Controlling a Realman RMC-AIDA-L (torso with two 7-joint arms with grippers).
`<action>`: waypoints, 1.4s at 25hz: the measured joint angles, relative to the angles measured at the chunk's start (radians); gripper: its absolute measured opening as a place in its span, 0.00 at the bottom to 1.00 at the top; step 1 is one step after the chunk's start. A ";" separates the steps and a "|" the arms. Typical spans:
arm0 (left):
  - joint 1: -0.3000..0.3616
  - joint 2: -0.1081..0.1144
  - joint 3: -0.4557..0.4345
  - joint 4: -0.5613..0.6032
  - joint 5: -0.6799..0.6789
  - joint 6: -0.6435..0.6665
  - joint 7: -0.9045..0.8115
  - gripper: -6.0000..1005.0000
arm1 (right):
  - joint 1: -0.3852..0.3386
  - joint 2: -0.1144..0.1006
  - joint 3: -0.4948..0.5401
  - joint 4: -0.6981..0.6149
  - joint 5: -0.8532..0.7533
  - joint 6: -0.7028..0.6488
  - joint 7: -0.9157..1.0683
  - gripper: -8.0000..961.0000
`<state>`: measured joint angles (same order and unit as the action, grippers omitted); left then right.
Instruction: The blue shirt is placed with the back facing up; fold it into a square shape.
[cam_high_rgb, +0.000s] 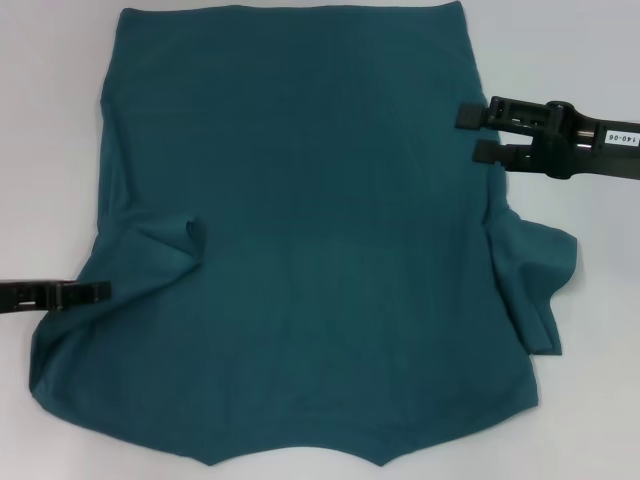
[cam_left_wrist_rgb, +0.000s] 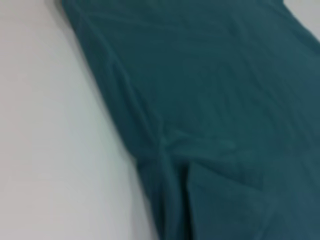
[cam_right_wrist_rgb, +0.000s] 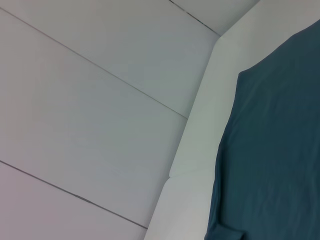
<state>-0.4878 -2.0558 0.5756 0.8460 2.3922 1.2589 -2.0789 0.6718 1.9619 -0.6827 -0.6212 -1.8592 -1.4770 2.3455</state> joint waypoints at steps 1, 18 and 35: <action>0.001 0.001 -0.005 0.003 -0.002 0.019 0.003 0.52 | 0.000 0.000 0.000 0.000 0.000 0.000 0.000 0.96; 0.038 -0.006 -0.042 0.069 -0.045 0.282 0.103 0.52 | -0.001 0.000 0.000 0.010 0.000 -0.002 0.000 0.96; 0.041 -0.036 -0.131 0.050 -0.096 0.101 0.172 0.52 | -0.006 -0.005 0.008 0.013 0.000 -0.002 0.000 0.96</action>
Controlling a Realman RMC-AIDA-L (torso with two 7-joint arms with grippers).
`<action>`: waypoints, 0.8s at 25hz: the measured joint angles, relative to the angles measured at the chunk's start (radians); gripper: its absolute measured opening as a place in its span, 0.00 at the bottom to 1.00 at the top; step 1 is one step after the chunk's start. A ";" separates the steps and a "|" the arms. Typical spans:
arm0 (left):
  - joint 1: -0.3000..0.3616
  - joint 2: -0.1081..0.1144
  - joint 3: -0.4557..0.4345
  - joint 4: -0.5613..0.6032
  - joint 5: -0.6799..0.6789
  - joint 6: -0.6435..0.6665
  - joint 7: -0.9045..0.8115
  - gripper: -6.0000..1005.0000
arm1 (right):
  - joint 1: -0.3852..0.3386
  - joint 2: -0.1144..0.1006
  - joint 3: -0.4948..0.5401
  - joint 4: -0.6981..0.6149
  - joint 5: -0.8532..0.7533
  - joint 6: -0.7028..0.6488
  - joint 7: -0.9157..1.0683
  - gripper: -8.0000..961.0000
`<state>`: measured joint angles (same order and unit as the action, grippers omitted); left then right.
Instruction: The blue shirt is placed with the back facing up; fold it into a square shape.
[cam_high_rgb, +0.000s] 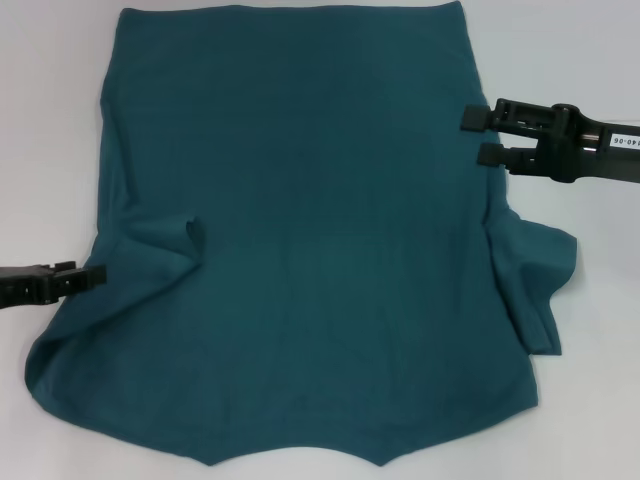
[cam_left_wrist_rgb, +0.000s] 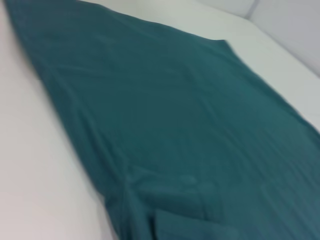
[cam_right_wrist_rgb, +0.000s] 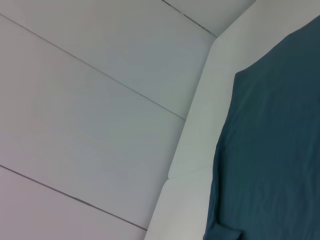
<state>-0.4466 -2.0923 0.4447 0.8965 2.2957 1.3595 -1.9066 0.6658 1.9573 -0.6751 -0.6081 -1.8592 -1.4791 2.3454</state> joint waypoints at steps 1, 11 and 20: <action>-0.002 -0.002 0.002 -0.005 0.000 -0.013 0.000 0.52 | 0.000 0.000 0.000 0.001 0.000 0.000 0.000 0.96; -0.031 0.021 0.003 -0.097 0.058 -0.063 -0.049 0.52 | -0.003 0.000 0.002 0.002 0.000 -0.002 0.001 0.96; -0.026 0.020 -0.030 -0.099 0.050 -0.062 -0.059 0.52 | -0.005 0.000 0.003 0.002 0.000 0.000 0.002 0.96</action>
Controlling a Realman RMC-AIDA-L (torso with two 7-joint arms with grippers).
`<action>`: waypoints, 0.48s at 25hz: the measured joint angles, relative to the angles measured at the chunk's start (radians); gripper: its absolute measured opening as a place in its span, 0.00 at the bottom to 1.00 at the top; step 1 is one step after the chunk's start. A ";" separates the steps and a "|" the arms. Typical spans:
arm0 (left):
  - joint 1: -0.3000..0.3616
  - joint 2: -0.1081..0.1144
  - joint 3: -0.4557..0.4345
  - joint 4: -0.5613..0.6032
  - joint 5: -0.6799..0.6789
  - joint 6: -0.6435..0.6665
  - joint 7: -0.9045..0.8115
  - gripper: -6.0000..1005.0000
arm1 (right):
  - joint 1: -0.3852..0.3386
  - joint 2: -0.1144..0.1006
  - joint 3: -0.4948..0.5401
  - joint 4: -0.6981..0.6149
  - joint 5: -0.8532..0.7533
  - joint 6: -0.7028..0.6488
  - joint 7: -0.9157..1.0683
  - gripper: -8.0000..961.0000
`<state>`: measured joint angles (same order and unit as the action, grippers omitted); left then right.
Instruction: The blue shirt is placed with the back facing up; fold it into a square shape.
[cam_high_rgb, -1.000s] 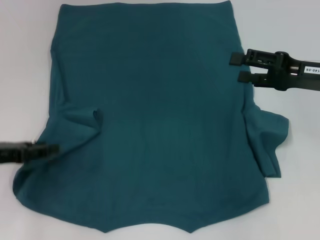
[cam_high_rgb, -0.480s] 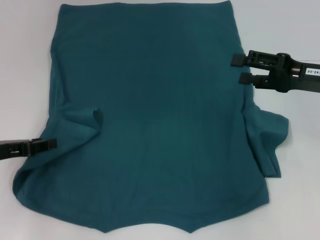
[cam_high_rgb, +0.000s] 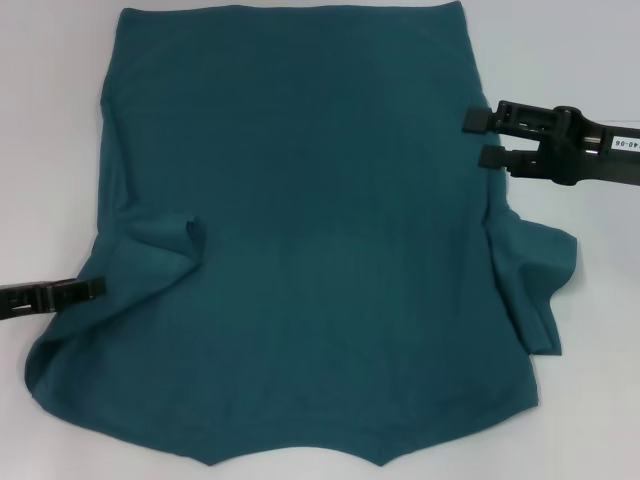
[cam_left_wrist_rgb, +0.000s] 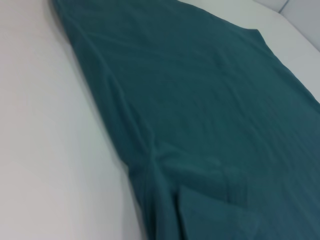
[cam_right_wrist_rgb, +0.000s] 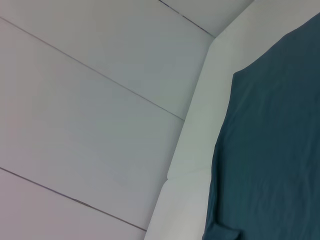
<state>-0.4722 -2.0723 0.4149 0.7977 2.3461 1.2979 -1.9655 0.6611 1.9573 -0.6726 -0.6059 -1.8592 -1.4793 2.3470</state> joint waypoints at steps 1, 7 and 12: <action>0.000 0.002 -0.002 0.000 0.003 0.000 -0.006 0.52 | -0.001 0.000 0.001 0.000 0.000 0.000 0.000 0.96; 0.001 0.005 0.002 0.000 0.011 0.002 -0.020 0.52 | -0.002 -0.001 0.004 0.000 0.000 -0.001 0.000 0.96; 0.008 0.006 0.000 0.000 0.012 0.005 -0.031 0.52 | -0.002 -0.002 0.004 0.000 0.000 -0.003 0.000 0.96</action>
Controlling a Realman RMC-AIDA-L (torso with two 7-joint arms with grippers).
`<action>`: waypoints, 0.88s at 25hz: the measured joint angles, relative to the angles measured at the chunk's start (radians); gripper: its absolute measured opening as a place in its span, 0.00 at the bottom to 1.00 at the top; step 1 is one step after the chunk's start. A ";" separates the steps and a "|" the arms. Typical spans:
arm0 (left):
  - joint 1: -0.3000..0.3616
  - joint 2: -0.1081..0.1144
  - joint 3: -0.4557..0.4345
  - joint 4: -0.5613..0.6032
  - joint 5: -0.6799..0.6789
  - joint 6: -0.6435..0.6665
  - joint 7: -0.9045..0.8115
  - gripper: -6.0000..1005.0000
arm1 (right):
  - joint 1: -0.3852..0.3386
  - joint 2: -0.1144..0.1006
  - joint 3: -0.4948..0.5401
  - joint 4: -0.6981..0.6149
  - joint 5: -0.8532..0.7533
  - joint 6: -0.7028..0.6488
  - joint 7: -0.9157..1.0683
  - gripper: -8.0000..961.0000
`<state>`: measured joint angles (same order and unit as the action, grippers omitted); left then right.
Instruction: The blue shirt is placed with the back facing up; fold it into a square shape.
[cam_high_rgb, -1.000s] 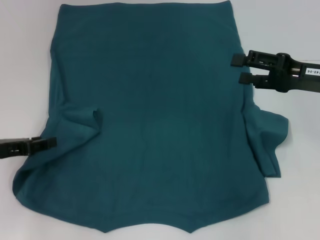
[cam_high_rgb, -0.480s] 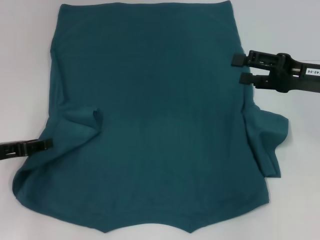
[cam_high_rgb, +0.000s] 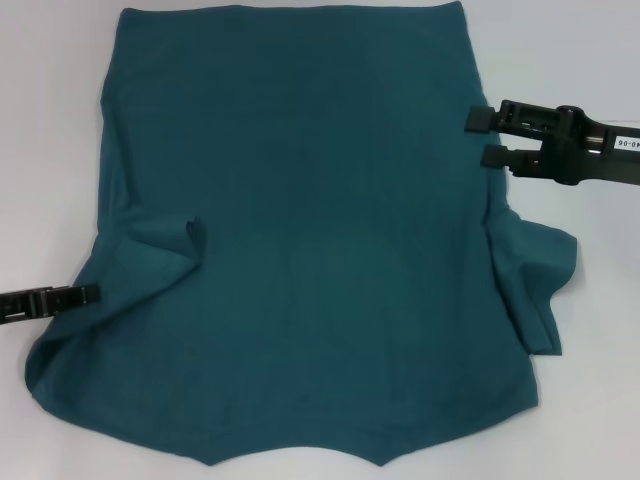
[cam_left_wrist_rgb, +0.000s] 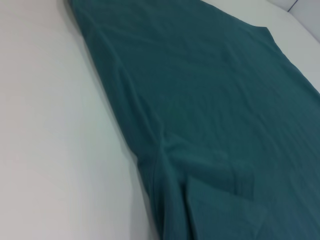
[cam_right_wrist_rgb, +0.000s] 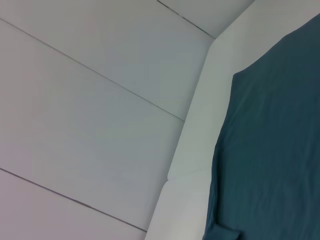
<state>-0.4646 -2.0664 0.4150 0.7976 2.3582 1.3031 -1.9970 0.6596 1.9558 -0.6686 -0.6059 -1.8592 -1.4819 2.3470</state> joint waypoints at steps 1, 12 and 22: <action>0.001 0.000 0.001 0.000 0.000 0.003 -0.003 0.52 | 0.000 0.000 0.000 0.000 0.000 0.000 0.000 0.96; 0.003 -0.001 0.002 -0.009 0.014 0.067 -0.017 0.52 | -0.001 0.000 0.000 0.000 0.000 -0.002 0.000 0.96; 0.009 -0.004 0.005 -0.006 0.015 0.165 0.008 0.52 | -0.002 0.000 0.000 0.000 0.000 -0.001 0.000 0.96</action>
<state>-0.4558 -2.0706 0.4203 0.7914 2.3730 1.4680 -1.9891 0.6579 1.9557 -0.6689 -0.6058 -1.8592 -1.4834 2.3470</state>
